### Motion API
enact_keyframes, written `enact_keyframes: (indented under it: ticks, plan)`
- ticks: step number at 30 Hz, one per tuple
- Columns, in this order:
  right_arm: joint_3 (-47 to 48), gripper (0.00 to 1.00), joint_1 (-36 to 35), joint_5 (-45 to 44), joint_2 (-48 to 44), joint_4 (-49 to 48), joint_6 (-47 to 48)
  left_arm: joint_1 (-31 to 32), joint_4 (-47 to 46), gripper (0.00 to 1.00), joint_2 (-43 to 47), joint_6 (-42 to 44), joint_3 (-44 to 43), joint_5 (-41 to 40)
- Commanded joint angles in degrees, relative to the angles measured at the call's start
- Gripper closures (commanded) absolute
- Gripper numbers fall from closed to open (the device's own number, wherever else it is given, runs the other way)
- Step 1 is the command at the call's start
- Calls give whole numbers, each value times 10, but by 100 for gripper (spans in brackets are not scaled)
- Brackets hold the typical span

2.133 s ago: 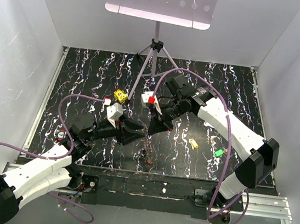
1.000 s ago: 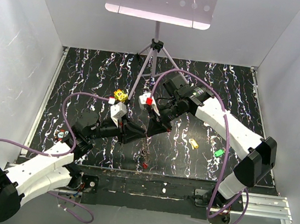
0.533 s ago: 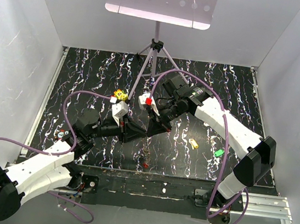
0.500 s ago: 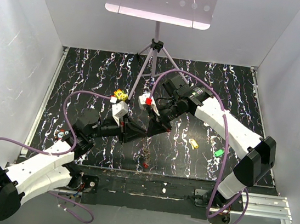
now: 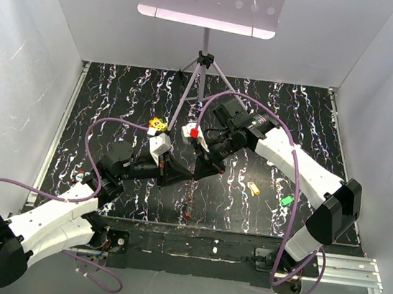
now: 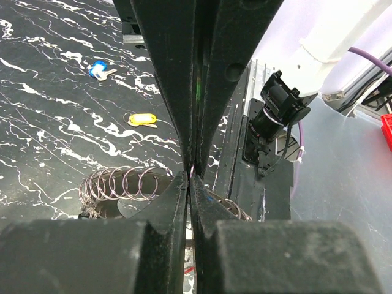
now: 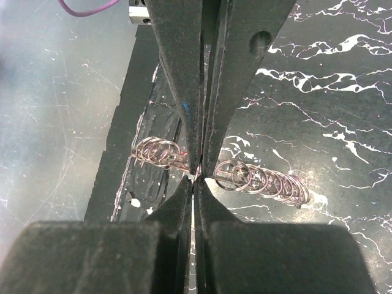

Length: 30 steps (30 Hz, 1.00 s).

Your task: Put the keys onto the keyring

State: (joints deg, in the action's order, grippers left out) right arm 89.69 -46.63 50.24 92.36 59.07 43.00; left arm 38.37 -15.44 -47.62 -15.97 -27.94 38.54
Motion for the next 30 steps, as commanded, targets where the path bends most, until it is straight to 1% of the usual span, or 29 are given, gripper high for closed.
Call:
enact_keyframes:
  ticks: [1,3,4,5,7,8,10,13,17,19,20,21,22,24,26,28,30]
  plan:
    - [23,99,-5,27,-8,-11,-3,4,18,100,4,15,-21,14]
    - [25,99,-5,27,-11,-10,-4,5,19,100,15,22,-18,9]
    - [28,91,-4,30,-15,-7,-4,5,16,100,24,23,-13,7]
    - [32,79,-1,34,-19,-1,-3,5,12,100,34,25,-8,2]
    - [39,63,9,56,-32,14,1,5,-11,100,61,24,11,-11]
    - [42,57,15,69,-39,20,5,4,-28,100,76,23,21,-15]
    - [46,49,35,91,-58,31,9,5,-69,100,109,18,47,-21]
    - [50,46,69,129,-85,50,20,5,-151,100,139,3,79,-13]
    - [27,42,117,148,-116,45,16,4,-231,100,133,-27,82,7]
    - [-6,41,135,132,-127,11,-30,4,-269,100,124,-44,75,15]
    - [-28,41,139,108,-133,-4,-55,4,-285,100,118,-51,70,19]
    - [-41,41,142,88,-137,2,-53,4,-296,100,114,-56,65,25]
    - [-50,41,145,61,-138,31,-22,4,-302,100,108,-60,58,32]
    - [-48,41,152,23,-134,97,27,4,-288,100,101,-53,42,51]
    - [-31,43,170,9,-129,174,69,5,-240,100,101,-23,23,71]
    - [-17,44,191,-8,-133,226,124,4,-171,100,103,35,-4,87]
    - [-17,42,205,-38,-153,258,220,4,-98,100,102,99,-32,106]
